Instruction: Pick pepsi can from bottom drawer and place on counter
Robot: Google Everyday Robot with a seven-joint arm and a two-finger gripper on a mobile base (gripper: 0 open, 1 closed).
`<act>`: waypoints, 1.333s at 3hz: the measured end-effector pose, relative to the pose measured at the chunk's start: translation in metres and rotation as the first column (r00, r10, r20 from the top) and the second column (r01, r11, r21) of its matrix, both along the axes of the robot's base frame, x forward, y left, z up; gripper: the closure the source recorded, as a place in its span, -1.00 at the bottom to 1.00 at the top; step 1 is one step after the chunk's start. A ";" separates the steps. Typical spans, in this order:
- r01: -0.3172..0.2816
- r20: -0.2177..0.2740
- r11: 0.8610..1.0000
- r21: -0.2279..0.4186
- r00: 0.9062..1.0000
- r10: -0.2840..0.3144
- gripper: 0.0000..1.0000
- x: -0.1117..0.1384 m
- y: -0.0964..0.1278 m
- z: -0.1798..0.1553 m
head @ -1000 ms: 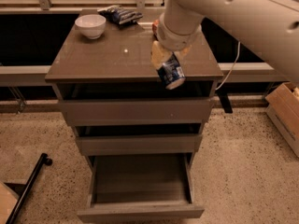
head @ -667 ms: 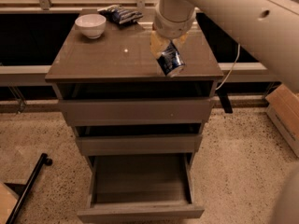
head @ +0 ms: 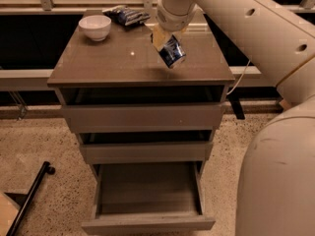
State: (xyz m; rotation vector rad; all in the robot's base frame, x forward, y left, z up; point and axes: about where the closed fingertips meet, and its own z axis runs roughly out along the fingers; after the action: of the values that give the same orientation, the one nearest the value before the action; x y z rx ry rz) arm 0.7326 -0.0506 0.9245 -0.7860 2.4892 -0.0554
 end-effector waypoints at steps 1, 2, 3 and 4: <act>-0.055 0.007 0.998 0.021 0.998 0.055 0.67 0.020 0.011 -0.009; -0.085 -0.005 0.996 0.021 0.996 0.085 0.21 0.034 0.021 -0.021; -0.112 -0.031 0.994 0.008 0.993 0.113 -0.38 0.047 0.030 -0.038; -0.113 -0.035 0.994 0.007 0.993 0.113 -0.88 0.047 0.031 -0.040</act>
Offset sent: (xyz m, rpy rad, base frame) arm 0.0515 0.0317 -0.0259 0.0228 0.0125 0.1193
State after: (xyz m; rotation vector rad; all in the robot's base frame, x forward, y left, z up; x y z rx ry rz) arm 0.7794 -0.0196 0.8841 -0.9317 2.4714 0.0053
